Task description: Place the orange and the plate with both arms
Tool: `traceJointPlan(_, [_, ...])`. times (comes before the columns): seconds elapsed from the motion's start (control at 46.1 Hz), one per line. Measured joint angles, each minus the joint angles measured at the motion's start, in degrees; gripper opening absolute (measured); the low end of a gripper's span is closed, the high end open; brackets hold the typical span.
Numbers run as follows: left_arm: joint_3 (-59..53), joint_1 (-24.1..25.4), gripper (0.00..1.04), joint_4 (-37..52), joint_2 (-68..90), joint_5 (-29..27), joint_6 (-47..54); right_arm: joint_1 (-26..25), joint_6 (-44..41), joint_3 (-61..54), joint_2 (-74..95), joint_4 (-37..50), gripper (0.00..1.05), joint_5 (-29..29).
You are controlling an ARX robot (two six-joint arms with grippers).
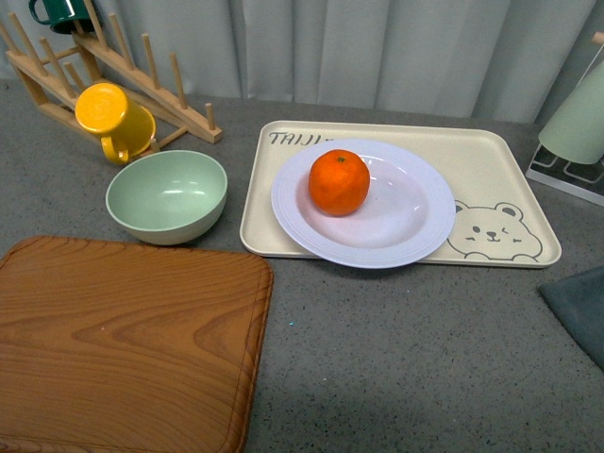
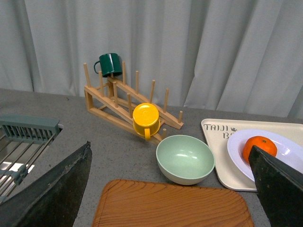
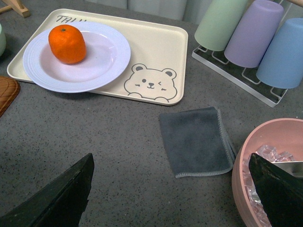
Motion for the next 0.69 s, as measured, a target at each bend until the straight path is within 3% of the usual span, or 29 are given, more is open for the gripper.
traceJointPlan(0.13, [0.0,0.0,0.98,0.0,0.0,0.0,0.0,0.0,0.0,0.0,0.0,0.0,0.96,0.0])
traceJointPlan(0.195, [0.0,0.0,0.98,0.0,0.0,0.0,0.0,2.3,2.3,-2.1,-2.7,5.5,0.9,5.1])
traceJointPlan(0.26, [0.0,0.0,0.98,0.0,0.0,0.0,0.0,6.5,6.2,-6.5,-9.0,15.5,0.8,11.7])
traceJointPlan(0.347, [0.0,0.0,0.98,0.0,0.0,-0.1,0.0,8.4,9.2,-7.3,-12.7,21.2,0.67,12.5])
traceJointPlan(0.694, [0.0,0.0,0.98,0.0,0.0,-0.1,0.0,8.9,12.2,-7.4,-13.1,21.9,0.05,13.3])
